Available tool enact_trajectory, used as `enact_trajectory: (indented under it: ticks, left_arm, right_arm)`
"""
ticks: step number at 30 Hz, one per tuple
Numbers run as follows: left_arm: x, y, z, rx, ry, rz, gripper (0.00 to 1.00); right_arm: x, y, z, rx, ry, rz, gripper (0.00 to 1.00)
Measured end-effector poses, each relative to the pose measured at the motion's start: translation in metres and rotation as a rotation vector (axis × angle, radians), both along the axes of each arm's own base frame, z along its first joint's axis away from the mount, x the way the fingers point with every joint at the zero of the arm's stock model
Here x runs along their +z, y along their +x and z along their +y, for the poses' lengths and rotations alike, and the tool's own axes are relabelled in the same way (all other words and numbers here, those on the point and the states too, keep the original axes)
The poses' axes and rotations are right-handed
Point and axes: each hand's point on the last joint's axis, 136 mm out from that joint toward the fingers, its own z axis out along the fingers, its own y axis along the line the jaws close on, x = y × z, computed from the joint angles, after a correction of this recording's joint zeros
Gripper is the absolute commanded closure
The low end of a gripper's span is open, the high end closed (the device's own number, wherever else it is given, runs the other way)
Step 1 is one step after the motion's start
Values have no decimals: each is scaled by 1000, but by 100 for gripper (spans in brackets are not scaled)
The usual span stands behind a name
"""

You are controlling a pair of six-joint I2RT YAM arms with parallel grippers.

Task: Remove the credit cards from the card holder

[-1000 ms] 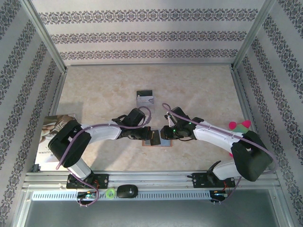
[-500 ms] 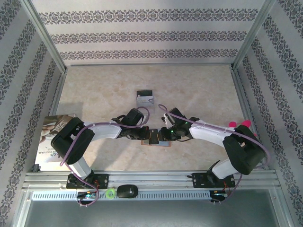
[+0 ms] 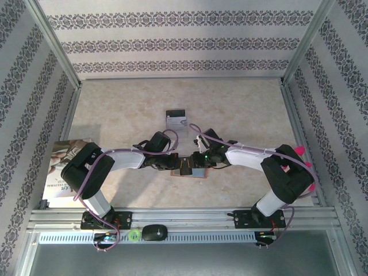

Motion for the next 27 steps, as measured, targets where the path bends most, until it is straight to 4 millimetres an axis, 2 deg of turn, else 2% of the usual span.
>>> enact_trajectory:
  ticks: [10,20,24,27]
  left_arm:
    - [-1,0,-4,-1,-33,21,100]
    - [-1,-1,-3,0,-45,29,99]
    - [0,-1,-1,6,-52,18,86]
    - [2,-1,2,14,-57,16,79]
  right_arm:
    - [-3,6,15,4,54,23,71]
    - [-2,10,14,-23,79,42,96]
    - [8,12,13,-25,108,28,99]
    - [21,14,11,-30,125,-5,100]
